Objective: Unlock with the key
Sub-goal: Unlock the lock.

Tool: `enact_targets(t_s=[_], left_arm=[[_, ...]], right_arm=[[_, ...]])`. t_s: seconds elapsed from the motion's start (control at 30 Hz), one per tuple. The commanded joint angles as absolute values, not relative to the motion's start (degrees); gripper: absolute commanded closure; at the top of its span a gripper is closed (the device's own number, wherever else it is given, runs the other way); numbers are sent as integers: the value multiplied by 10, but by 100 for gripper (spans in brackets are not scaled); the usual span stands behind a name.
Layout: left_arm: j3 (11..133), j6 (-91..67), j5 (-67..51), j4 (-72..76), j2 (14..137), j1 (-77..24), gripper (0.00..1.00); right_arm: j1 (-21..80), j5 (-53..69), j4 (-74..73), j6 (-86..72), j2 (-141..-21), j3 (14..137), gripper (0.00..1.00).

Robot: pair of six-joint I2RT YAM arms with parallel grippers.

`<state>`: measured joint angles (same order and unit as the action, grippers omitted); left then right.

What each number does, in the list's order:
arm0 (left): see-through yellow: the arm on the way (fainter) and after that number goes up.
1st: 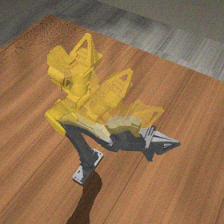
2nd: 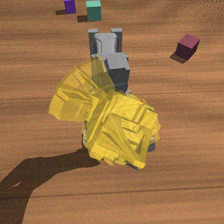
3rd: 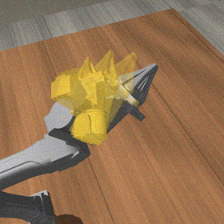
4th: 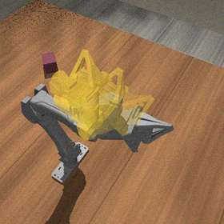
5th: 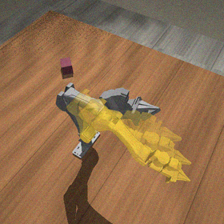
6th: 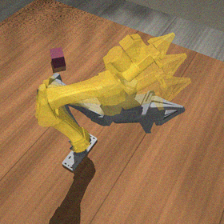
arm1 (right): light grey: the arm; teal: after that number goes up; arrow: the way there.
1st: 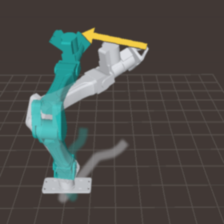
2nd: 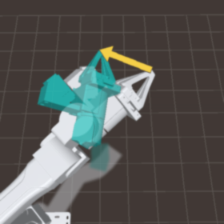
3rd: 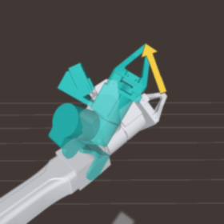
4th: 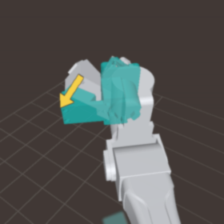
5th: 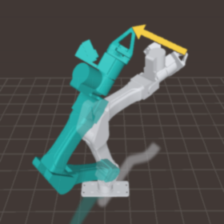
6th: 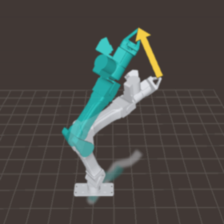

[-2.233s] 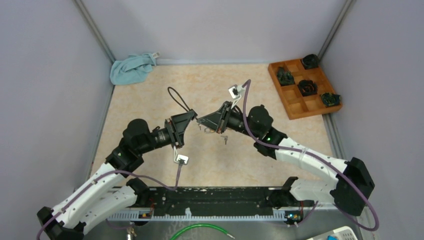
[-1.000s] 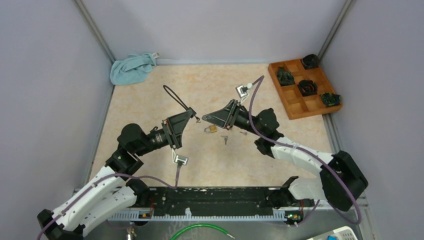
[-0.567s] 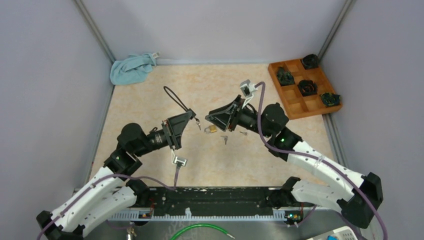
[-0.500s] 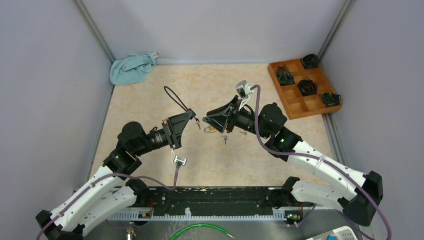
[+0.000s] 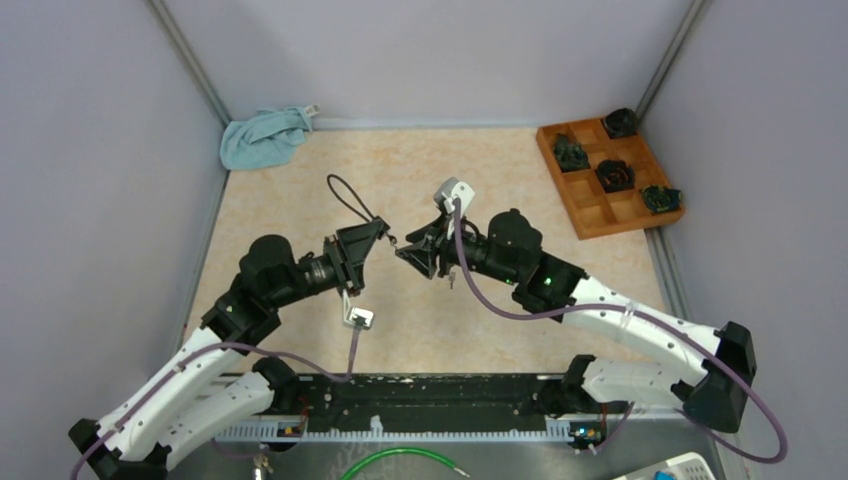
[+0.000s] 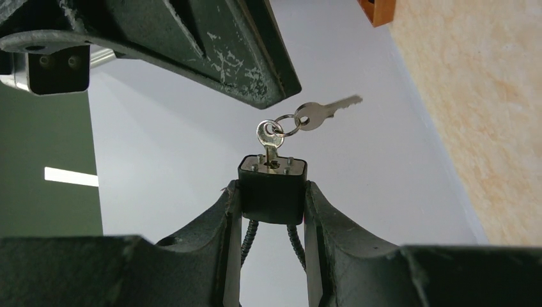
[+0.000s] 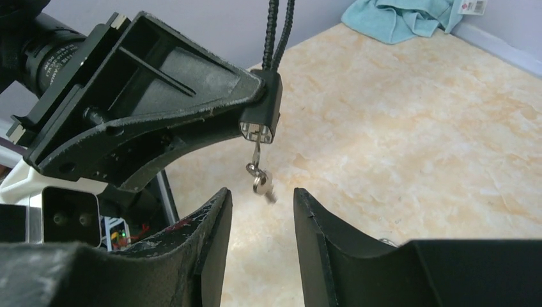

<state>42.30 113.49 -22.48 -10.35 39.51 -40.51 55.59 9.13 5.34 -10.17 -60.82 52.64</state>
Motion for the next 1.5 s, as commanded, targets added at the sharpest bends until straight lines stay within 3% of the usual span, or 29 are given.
enact_targets(t_s=[0.0, 0.07, 0.2, 0.37, 0.67, 0.8, 0.83, 0.87, 0.9, 1.0, 1.1, 1.47], left_arm=[[443, 1127, -218, -115, 395, -408, 100], [446, 1127, -216, -120, 398, -408, 100], [448, 1128, -214, -124, 399, -408, 100], [448, 1127, -212, -124, 399, -409, 100], [453, 1120, -229, -124, 392, -409, 100], [459, 1102, -240, -119, 393, -409, 100], [463, 1090, -242, -117, 394, -409, 99], [469, 1073, -247, -116, 394, -409, 91], [476, 1046, -254, -116, 394, -409, 74], [510, 976, -262, -150, 403, -409, 45], [555, 932, -276, -242, 420, -409, 1], [600, 1017, -325, -392, 455, -409, 2]], right_arm=[[571, 71, 90, -81, -625, 570, 59], [577, 63, 103, -85, -638, 574, 57], [598, 13, 140, -96, -668, 578, 37], [623, -61, 180, -98, -698, 581, 36], [627, -114, 308, -107, -697, 540, 62], [627, -98, 300, -105, -713, 559, 96], [627, -93, 296, -105, -712, 561, 100], [627, -86, 295, -105, -709, 557, 100], [627, -81, 296, -104, -703, 550, 100], [626, -68, 265, -82, -677, 539, 100], [618, -31, 203, -62, -646, 536, 100], [593, 159, 19, -46, -614, 591, 100]])
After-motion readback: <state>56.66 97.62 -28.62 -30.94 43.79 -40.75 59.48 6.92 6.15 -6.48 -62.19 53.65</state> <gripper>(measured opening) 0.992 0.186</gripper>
